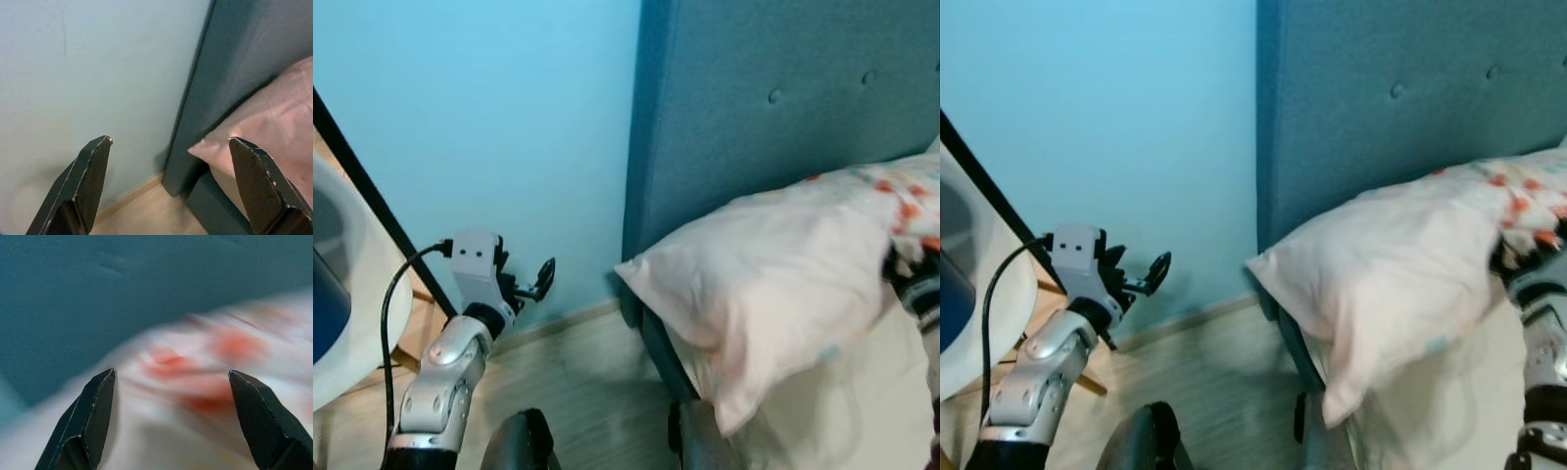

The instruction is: Clean up the room

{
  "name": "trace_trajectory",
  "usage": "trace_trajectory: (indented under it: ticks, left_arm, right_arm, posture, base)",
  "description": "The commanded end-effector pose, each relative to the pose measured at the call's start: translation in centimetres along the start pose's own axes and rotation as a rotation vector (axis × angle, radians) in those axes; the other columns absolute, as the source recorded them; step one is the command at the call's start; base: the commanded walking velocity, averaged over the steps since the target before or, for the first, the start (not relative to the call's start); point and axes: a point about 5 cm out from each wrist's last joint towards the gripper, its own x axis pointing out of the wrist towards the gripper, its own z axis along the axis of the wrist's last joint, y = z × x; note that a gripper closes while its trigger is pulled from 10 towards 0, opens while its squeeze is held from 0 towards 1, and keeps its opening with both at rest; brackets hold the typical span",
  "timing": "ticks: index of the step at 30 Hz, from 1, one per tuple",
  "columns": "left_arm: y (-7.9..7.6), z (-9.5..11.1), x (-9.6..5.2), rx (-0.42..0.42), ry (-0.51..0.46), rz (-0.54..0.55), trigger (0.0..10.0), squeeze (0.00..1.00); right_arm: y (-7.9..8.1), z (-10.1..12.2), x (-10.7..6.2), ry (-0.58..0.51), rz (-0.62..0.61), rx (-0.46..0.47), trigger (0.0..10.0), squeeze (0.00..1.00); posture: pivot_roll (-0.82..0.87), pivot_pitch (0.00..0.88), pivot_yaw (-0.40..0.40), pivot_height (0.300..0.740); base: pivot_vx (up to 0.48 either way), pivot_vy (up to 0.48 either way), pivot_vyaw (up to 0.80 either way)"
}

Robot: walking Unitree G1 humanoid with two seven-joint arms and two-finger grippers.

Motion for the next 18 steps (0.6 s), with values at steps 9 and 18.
trace_trajectory:
  ticks: [9,18]
  left_arm:
    - [0.0,-0.4,-0.1,-0.011,-0.001,0.005,10.0,0.0]
    - [-0.6,-1.1,-0.1,-0.019,0.012,-0.021,10.0,0.0]
  right_arm:
    - [2.0,-5.3,0.0,0.49,0.074,-0.152,10.0,0.0]
    - [8.2,-2.7,0.6,0.286,0.46,-0.11,10.0,0.0]
  posture:
    - [-0.04,0.102,-0.034,0.567]
    - [-0.06,0.087,-0.02,0.567]
  base:
    - [0.0,0.0,0.0]
    - [0.0,0.0,0.0]
